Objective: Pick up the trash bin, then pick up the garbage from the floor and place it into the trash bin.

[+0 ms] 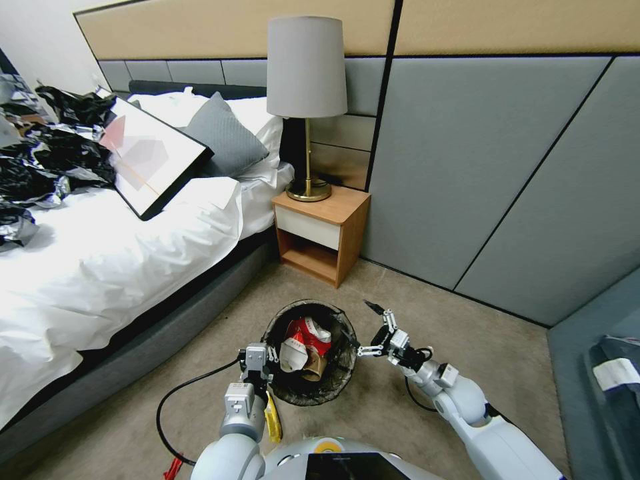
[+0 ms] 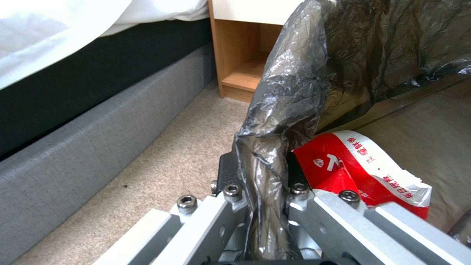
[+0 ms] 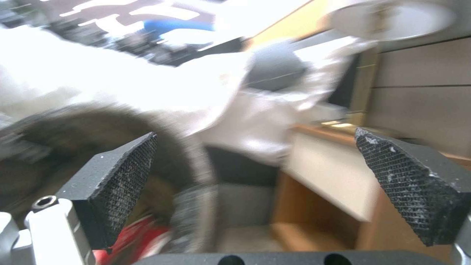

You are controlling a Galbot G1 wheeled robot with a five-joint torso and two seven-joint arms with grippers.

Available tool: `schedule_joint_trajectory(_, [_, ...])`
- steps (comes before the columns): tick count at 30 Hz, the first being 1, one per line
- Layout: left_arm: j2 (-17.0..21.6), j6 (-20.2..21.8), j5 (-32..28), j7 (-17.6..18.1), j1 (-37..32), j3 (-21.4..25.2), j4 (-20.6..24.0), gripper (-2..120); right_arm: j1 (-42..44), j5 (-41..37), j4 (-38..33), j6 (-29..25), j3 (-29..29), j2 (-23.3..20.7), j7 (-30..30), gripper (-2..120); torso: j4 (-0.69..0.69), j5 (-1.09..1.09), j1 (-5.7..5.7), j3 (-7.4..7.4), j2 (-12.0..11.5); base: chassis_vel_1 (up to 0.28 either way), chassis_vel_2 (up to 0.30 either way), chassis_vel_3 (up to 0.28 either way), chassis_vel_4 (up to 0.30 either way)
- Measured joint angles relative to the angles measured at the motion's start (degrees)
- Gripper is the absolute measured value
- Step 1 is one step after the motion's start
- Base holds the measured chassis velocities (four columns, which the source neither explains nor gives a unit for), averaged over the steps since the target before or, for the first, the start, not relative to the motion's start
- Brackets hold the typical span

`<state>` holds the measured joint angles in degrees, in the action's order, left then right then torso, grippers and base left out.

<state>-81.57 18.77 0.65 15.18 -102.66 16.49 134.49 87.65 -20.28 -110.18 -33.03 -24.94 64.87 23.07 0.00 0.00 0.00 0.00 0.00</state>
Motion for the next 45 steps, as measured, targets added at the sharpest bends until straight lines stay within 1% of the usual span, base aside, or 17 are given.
schedule_joint_trajectory(1, [0.0,0.0,-0.1,0.0,0.1,0.1,0.0,0,0.8,1.6,0.1,-0.7,-0.2,2.1,-3.1,100,0.01,-0.01,0.00,0.00,0.0,0.000,0.000,0.000,0.000])
schedule_joint_trajectory(2, [0.0,0.0,-0.1,0.0,0.1,0.1,0.0,0,0.8,1.6,0.1,-0.7,-0.2,2.1,-3.1,100,0.01,-0.01,0.00,0.00,0.0,0.000,0.000,0.000,0.000])
schedule_joint_trajectory(4, [-0.1,0.0,-0.2,0.0,0.2,0.5,0.0,0,2.9,3.8,0.0,-2.2,-0.5,6.4,-7.7,100,0.01,0.00,0.00,0.00,0.0,0.000,0.000,0.000,0.000])
schedule_joint_trajectory(5, [-0.1,0.0,-0.2,0.0,0.2,0.5,0.0,0,2.9,3.8,0.0,-2.2,-0.5,6.4,-7.7,100,0.01,0.00,0.00,0.00,0.0,0.000,0.000,0.000,0.000])
schedule_joint_trajectory(7, [-0.1,-0.1,-0.2,0.1,0.3,0.7,-0.1,0,4.6,5.6,0.0,-3.8,-0.9,9.3,-10.3,100,0.00,-0.02,0.00,0.00,0.0,0.000,0.000,0.000,0.000])
schedule_joint_trajectory(8, [-0.1,-0.1,-0.2,0.1,0.3,0.7,-0.1,0,4.6,5.6,0.0,-3.8,-0.9,9.3,-10.3,100,0.00,-0.02,0.00,0.00,0.0,0.000,0.000,0.000,0.000])
schedule_joint_trajectory(12, [-0.3,-0.3,-0.1,0.1,0.3,0.6,-0.7,0,6.0,8.2,0.9,-7.2,-1.9,13.1,-12.6,100,0.01,-0.01,0.00,0.00,0.0,0.000,0.000,0.000,0.000])
schedule_joint_trajectory(14, [-0.3,-0.3,-0.1,0.1,0.3,0.6,-0.7,0,6.1,8.3,1.0,-7.4,-2.0,13.3,-12.6,100,0.01,-0.01,0.00,0.00,0.0,0.000,0.000,0.000,0.000])
schedule_joint_trajectory(16, [-0.4,-0.4,-0.1,0.1,0.3,0.5,-0.7,0,6.9,9.2,2.1,-8.6,-2.3,14.5,-12.8,100,0.00,-0.01,0.00,0.00,0.0,0.000,0.000,0.000,0.000])
schedule_joint_trajectory(20, [-0.3,-0.4,-0.2,0.2,0.3,0.2,-0.7,0,6.9,9.8,3.1,-9.3,-2.6,15.1,-12.6,100,0.00,0.00,0.00,0.00,0.0,0.000,0.000,0.000,0.000])
schedule_joint_trajectory(27, [-0.4,-0.4,-0.1,0.2,0.0,0.1,-0.3,0,6.0,9.2,3.4,-9.6,-2.8,14.9,-12.5,100,0.00,0.00,0.00,0.00,0.0,0.000,0.000,0.000,0.000])
schedule_joint_trajectory(32, [-0.5,-0.4,0.0,0.2,-0.1,0.0,0.2,0,5.3,10.2,3.7,-10.2,-3.3,14.7,-13.2,100,0.00,0.00,0.00,0.00,0.0,0.000,0.000,0.000,0.000])
schedule_joint_trajectory(39, [-0.4,-0.4,0.1,0.2,-0.2,0.2,0.6,0,5.0,10.8,3.7,-10.1,-3.8,14.6,-13.5,100,0.00,0.00,0.00,0.00,0.0,0.031,0.037,0.032,0.037])
schedule_joint_trajectory(45, [-0.4,-0.3,0.1,0.2,-0.2,0.6,0.8,0,4.7,11.2,3.1,-9.0,-4.0,14.8,-13.6,100,0.00,0.00,0.00,0.00,0.0,0.078,0.080,0.074,0.075])
